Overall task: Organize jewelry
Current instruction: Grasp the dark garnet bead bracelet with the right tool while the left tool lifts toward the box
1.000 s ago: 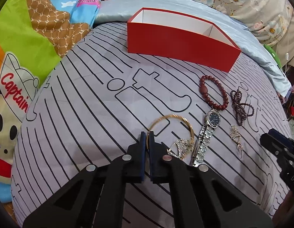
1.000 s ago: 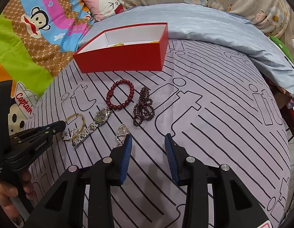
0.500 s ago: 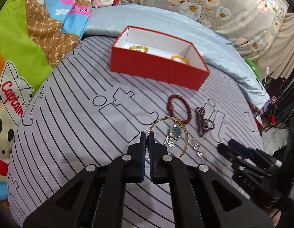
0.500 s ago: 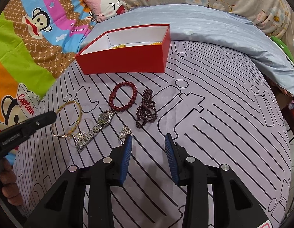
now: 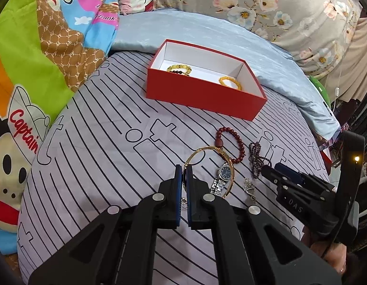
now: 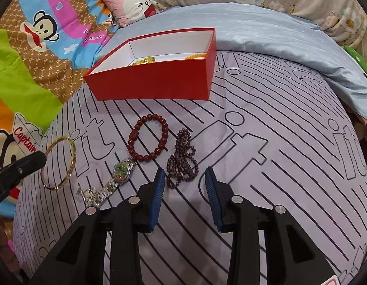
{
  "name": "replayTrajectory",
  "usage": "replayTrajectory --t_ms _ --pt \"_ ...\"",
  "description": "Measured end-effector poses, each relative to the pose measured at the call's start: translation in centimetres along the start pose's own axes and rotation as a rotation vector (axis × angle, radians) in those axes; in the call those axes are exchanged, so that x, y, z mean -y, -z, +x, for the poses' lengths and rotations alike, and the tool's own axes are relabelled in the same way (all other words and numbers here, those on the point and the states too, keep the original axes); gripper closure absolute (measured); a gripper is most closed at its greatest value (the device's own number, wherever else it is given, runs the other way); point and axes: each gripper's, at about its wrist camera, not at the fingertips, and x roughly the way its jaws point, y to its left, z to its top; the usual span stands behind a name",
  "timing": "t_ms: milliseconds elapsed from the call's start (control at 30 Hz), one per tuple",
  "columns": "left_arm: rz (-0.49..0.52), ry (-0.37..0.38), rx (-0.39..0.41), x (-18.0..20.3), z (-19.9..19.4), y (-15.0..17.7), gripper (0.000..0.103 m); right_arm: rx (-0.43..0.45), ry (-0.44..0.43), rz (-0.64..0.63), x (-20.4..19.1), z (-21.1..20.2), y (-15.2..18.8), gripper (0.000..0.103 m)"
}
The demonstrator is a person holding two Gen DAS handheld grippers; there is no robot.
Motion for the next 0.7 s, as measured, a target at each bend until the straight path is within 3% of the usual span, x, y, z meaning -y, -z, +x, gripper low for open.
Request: replayTrajectory --t_ms 67,167,267,700 --pt "-0.003 -0.005 -0.002 -0.2 0.2 0.0 0.100 -0.002 -0.005 -0.002 -0.1 0.4 -0.3 0.077" --pt "-0.008 -0.007 -0.004 -0.4 0.3 0.0 0.100 -0.011 -0.016 -0.010 -0.3 0.9 -0.6 0.093" --pt "-0.012 -0.008 -0.004 -0.5 0.3 -0.1 0.100 -0.015 -0.025 -0.010 -0.4 1.0 -0.7 0.099" --pt "-0.001 0.000 0.048 0.2 -1.4 -1.9 0.100 0.104 -0.065 0.013 0.1 -4.5 -2.6 0.099"
